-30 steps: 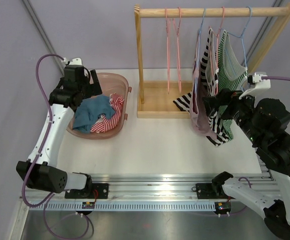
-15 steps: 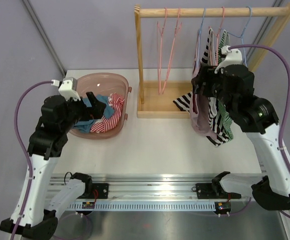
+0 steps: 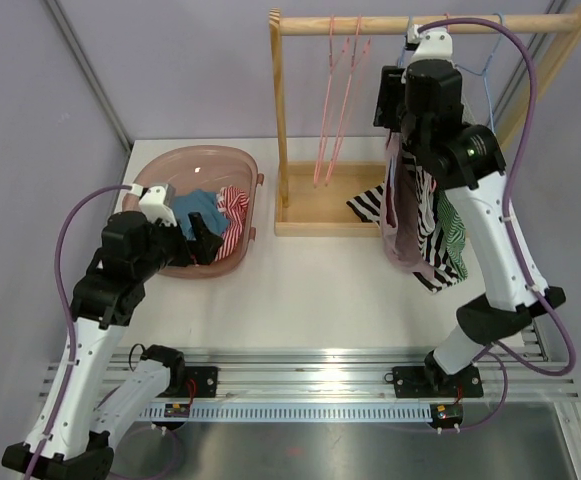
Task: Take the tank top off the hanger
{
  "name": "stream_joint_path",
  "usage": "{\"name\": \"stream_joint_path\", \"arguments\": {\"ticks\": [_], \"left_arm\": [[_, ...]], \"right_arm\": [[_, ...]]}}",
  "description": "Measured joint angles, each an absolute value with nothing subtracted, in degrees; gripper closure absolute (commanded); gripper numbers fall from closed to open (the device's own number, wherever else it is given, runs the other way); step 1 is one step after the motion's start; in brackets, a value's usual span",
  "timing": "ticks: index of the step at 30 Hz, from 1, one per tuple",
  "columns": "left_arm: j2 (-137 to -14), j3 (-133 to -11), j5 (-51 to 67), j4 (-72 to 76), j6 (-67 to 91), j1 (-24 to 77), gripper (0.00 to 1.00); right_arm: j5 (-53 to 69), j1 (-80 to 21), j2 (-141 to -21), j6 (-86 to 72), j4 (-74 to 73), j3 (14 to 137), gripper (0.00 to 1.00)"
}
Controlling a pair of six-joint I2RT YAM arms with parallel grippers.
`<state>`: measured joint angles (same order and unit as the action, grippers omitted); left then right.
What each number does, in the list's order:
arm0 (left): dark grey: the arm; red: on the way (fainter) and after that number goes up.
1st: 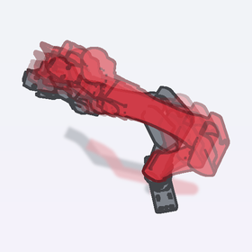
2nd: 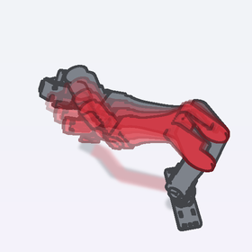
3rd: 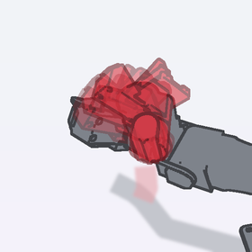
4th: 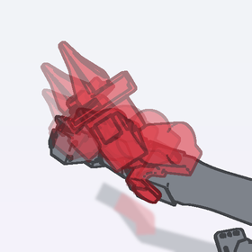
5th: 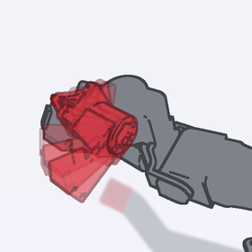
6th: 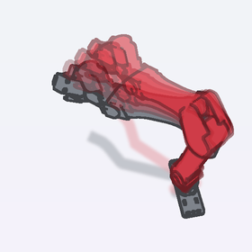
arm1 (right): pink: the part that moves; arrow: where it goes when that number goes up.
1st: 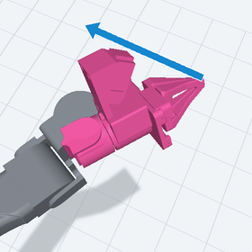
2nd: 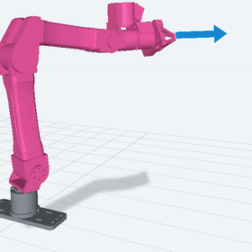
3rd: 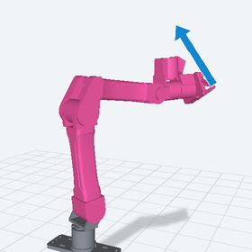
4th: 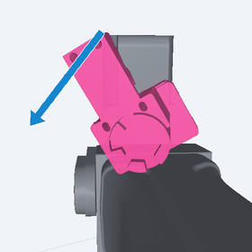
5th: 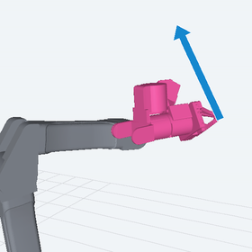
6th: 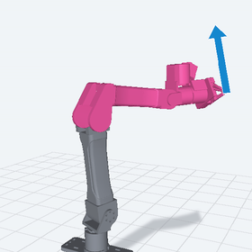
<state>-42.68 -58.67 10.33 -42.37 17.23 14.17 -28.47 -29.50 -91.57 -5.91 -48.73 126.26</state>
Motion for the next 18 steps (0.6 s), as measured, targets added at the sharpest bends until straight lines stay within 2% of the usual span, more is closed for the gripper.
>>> {"name": "stream_joint_path", "arguments": {"ticks": [2, 3, 5, 9, 11, 18], "left_arm": [[-42.00, -58.67, 9.82, -42.94, 16.45, 14.20, 0.01], [-41.56, -58.67, 9.52, -43.22, 16.12, 14.20, 0.01], [-40.80, -58.67, 9.08, -43.75, 15.35, 14.20, 0.01], [-39.72, -58.61, 8.69, -44.03, 14.41, 14.20, 0.01], [-39.75, -58.33, 8.62, -43.97, 14.13, 14.20, 0.01], [-39.90, -56.58, 8.64, -44.12, 13.93, 14.20, 0.01]], "right_arm": [[-29.21, -28.29, -95.22, -5.30, -49.41, 129.64, 0.48], [-29.47, -27.70, -96.64, -5.10, -49.63, 130.63, 0.58], [-30.09, -26.92, -98.78, -4.73, -50.09, 131.72, 0.62], [-30.55, -26.65, -100.18, -4.99, -51.46, 131.87, 0.89], [-30.57, -26.65, -100.12, -5.23, -52.03, 132.07, 0.98], [-29.43, -26.65, -99.59, -6.04, -53.74, 133.91, 1.00]]}}
